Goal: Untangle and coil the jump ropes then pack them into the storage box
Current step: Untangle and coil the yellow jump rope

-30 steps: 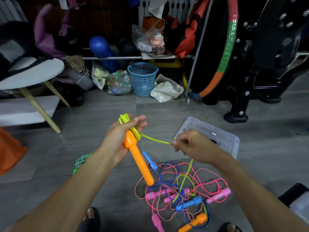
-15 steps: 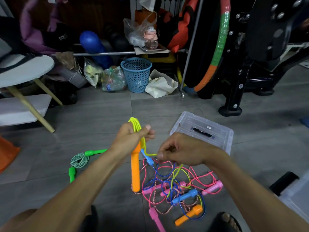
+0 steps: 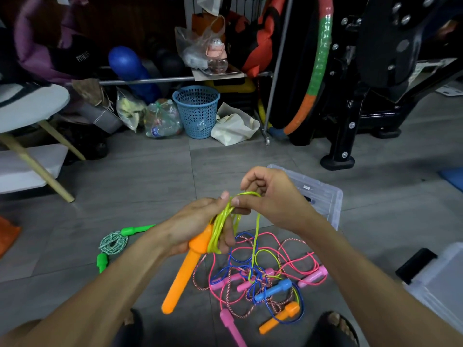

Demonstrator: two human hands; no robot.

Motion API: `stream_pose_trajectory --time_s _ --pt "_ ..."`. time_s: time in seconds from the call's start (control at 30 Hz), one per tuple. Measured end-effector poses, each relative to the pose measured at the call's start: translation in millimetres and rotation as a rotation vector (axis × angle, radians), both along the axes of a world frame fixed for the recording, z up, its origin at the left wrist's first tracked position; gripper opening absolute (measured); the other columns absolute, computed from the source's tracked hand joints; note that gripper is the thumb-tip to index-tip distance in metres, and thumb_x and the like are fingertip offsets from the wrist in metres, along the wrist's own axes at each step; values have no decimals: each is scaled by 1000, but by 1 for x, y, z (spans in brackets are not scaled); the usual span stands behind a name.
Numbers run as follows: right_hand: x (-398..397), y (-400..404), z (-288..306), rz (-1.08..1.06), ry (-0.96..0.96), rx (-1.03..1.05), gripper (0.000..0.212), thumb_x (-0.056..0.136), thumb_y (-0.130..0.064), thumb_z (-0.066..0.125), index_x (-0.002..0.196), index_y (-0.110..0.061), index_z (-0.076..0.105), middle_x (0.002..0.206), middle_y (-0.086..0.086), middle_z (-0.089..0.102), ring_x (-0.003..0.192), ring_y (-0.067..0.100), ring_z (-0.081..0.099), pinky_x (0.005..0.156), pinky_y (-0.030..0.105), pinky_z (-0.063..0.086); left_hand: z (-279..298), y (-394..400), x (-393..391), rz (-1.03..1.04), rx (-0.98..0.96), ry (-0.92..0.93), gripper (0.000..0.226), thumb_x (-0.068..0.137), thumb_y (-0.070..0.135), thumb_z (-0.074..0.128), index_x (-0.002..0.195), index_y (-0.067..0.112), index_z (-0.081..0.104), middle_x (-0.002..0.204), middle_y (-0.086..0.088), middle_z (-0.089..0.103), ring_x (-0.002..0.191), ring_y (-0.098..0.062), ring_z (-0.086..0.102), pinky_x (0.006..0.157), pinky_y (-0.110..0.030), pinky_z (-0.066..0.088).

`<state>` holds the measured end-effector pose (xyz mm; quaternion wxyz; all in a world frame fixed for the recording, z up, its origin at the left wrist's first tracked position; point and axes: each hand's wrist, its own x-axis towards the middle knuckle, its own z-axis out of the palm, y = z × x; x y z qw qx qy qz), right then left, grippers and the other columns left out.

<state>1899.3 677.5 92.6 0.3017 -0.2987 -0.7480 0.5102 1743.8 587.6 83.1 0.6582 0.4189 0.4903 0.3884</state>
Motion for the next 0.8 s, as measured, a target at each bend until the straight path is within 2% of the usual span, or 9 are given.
stream_pose_trajectory --time_s 0.07,0.1,0.23,0.37,0.47,0.53,0.6,0.73,0.8 --pt "0 4 0 -32 -30 35 30 64 -9 84 75 -11 56 59 1 51 50 3 44 48 14 37 1 0 -5 -100 41 -38 55 73 60 64 58 7 68 85 -12 72 41 -13 57 42 -21 46" --pt "1 6 -1 -36 -33 22 31 64 -10 84 75 -12 56 60 1 51 52 6 43 49 16 37 0 -1 -8 -134 45 -77 50 67 56 74 64 6 70 90 -12 71 40 -12 56 41 -20 45" --pt "15 20 0 90 20 -238 17 78 -8 71 86 -8 56 68 9 53 60 13 49 61 18 43 -1 -2 -13 -144 25 -220 56 70 37 79 113 5 67 53 -5 58 40 -11 53 41 -19 44" --pt "26 36 -30 121 -197 -296 15 81 6 65 93 -2 60 76 12 59 65 12 57 72 21 47 1 1 -7 199 53 -276 33 83 26 59 107 6 69 60 -4 63 47 -13 59 48 -22 49" --pt "26 36 -64 100 -429 -201 23 80 11 61 76 -12 62 79 17 64 63 8 60 76 30 48 1 6 -6 448 36 -359 23 90 14 50 102 2 65 78 -10 73 69 -19 72 64 -26 57" --pt "25 32 -76 78 -503 -155 23 84 2 62 71 -17 59 71 12 67 58 4 59 69 21 46 -1 9 -8 543 46 -415 20 92 9 49 101 -3 62 86 -12 74 80 -23 73 70 -28 58" --pt "24 22 -82 29 -439 -210 17 86 -2 62 76 -13 55 61 4 66 53 5 58 59 17 45 0 9 -9 591 58 -441 19 93 8 48 100 -4 61 89 -13 74 83 -23 72 73 -28 58" --pt "23 3 -89 -109 -40 -511 13 88 -5 60 78 -7 53 61 10 58 47 15 48 56 27 42 3 9 -13 641 80 -477 20 94 10 48 101 -3 61 92 -13 74 85 -23 72 78 -30 56" --pt "19 -1 -85 -116 -31 -489 17 90 -7 59 74 -4 56 56 7 55 41 10 40 47 22 36 2 9 -20 668 85 -477 22 94 11 49 105 -4 60 93 -12 74 85 -23 72 78 -28 56"
